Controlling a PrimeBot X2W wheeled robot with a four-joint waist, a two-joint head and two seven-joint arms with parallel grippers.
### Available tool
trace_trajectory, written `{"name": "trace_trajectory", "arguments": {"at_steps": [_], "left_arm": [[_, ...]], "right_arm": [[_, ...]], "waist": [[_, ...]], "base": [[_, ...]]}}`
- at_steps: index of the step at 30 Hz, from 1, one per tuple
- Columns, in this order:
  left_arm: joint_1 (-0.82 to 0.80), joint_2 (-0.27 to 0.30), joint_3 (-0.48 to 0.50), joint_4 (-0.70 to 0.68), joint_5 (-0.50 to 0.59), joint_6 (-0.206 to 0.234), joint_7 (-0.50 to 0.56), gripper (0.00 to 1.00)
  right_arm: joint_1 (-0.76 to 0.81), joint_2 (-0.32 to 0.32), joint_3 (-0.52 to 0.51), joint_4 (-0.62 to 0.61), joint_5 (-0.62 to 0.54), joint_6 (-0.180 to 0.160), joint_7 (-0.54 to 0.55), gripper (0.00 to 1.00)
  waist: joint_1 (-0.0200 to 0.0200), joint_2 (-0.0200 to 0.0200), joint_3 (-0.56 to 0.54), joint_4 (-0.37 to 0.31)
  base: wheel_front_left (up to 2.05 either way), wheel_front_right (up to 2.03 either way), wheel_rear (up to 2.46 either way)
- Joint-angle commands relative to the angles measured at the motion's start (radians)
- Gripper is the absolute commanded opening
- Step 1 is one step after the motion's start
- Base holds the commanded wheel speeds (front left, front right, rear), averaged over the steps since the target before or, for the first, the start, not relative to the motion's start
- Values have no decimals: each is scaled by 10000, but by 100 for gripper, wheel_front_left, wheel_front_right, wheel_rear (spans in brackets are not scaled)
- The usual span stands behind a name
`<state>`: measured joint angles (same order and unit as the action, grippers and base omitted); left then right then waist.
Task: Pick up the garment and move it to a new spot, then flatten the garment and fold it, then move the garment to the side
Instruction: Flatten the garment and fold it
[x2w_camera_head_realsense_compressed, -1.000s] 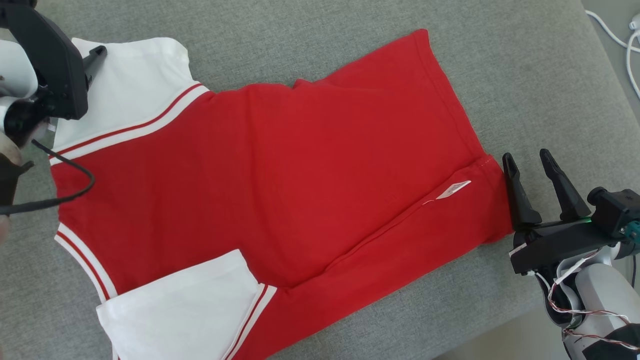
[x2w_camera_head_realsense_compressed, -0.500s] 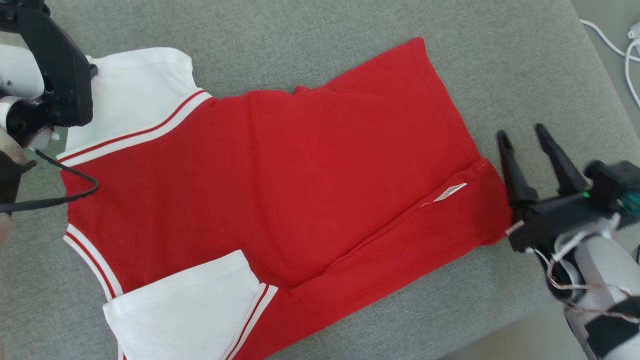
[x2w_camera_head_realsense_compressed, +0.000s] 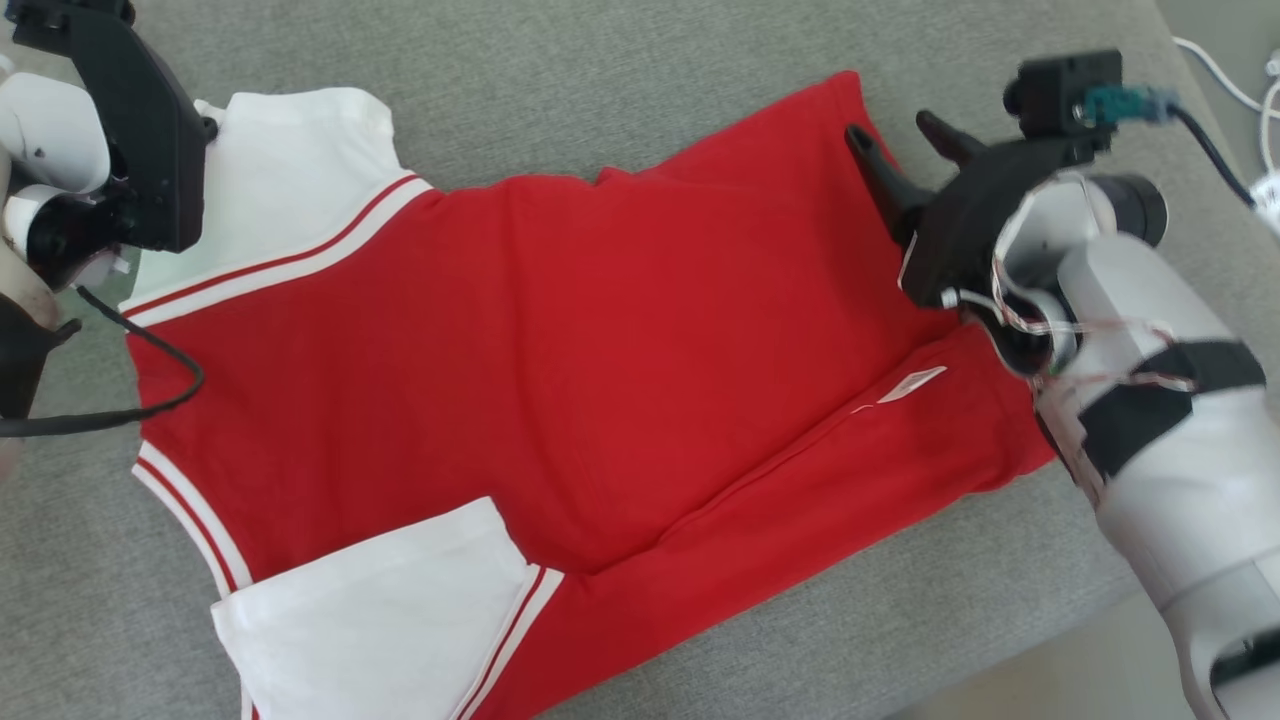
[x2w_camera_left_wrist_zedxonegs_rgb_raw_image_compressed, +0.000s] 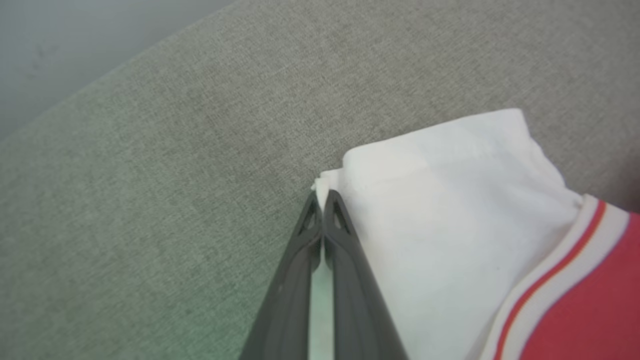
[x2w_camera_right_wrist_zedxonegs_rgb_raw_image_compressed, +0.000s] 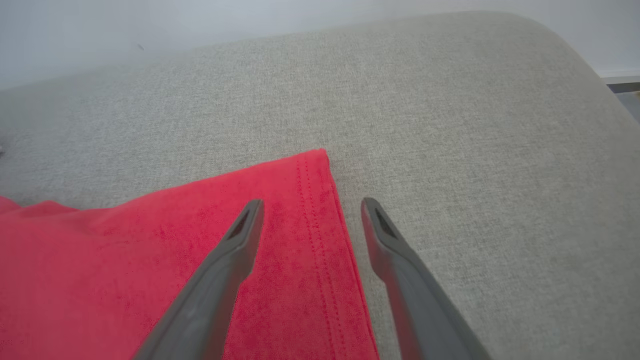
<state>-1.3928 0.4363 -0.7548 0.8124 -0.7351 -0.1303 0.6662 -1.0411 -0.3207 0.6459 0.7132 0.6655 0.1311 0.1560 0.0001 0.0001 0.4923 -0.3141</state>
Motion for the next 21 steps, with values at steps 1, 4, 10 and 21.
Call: {"name": "trace_trajectory", "arguments": {"at_steps": [1,4,10,21], "left_arm": [[20,79,-50,-5,77,-3,-53,0],[-23,142,-197,-103,-44,-3,-52,0],[-177,152,-458,-207,-211,-4,-37,0],[-386,-87,-1158,-250,-543,-3,-255,0]], "right_arm": [[-189,43,37,77,-50,-7,20,100],[-848,400,265,1133,-226,-7,420,100],[-2048,827,576,2813,-783,-7,764,100],[-3261,1236,448,5198,-1433,-7,860,100]], "waist": [[-1,-1,62,83],[-1,-1,71,175],[-1,-1,89,377],[-1,-1,124,904]], "base": [[0,0,0],[0,0,0],[0,0,0],[0,0,0]]}}
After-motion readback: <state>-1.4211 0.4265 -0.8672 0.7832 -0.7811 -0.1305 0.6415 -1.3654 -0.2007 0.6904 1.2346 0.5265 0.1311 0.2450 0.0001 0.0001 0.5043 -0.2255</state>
